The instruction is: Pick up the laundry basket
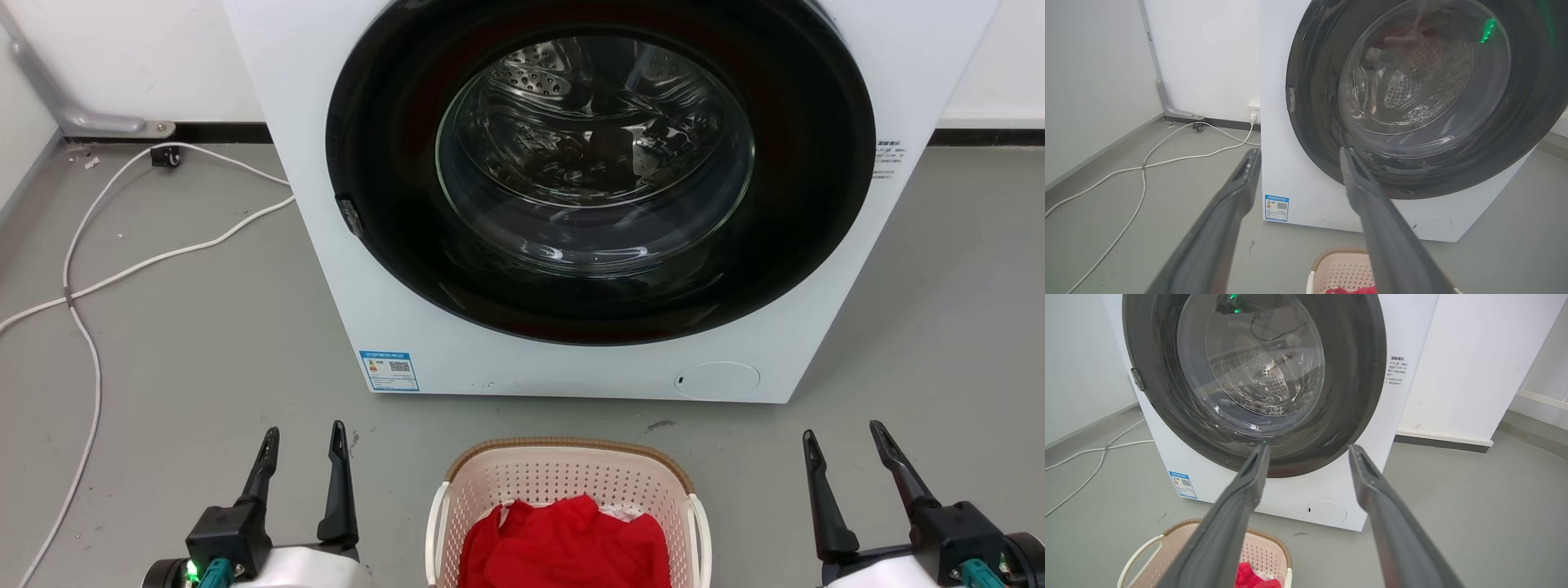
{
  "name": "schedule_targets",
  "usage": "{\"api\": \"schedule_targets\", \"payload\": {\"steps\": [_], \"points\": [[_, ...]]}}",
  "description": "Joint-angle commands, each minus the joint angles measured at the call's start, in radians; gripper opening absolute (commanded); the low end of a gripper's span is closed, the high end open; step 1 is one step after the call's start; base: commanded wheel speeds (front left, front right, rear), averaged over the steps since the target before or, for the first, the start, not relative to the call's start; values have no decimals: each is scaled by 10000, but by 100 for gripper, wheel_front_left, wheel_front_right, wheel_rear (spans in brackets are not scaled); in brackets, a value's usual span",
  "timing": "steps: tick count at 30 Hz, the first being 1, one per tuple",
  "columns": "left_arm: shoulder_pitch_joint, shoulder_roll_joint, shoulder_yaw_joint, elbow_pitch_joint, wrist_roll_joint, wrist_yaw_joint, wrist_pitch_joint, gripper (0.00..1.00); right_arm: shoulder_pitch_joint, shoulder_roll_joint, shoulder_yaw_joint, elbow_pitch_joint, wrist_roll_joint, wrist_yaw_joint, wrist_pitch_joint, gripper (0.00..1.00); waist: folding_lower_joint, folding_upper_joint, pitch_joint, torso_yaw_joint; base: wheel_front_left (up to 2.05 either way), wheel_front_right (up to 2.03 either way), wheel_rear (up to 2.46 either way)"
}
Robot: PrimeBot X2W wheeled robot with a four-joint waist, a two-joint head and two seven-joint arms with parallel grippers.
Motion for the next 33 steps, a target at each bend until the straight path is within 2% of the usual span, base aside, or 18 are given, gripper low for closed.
{"api": "schedule_targets", "payload": {"steps": [1, 9, 33], "points": [[130, 15, -12, 14, 239, 47, -93, 100, 131, -18, 19, -8, -252, -3, -97, 100, 0, -1, -1, 1, 0, 0, 0], [222, 14, -37, 73, 740, 93, -236, 100, 223, -17, 32, 15, -794, -3, -236, 100, 0, -1, 11, -4, 0, 0, 0], [198, 12, 69, 181, 663, 149, -214, 100, 134, -16, 3, 107, -520, -5, -222, 100, 0, -1, 25, 10, 0, 0, 0]]}}
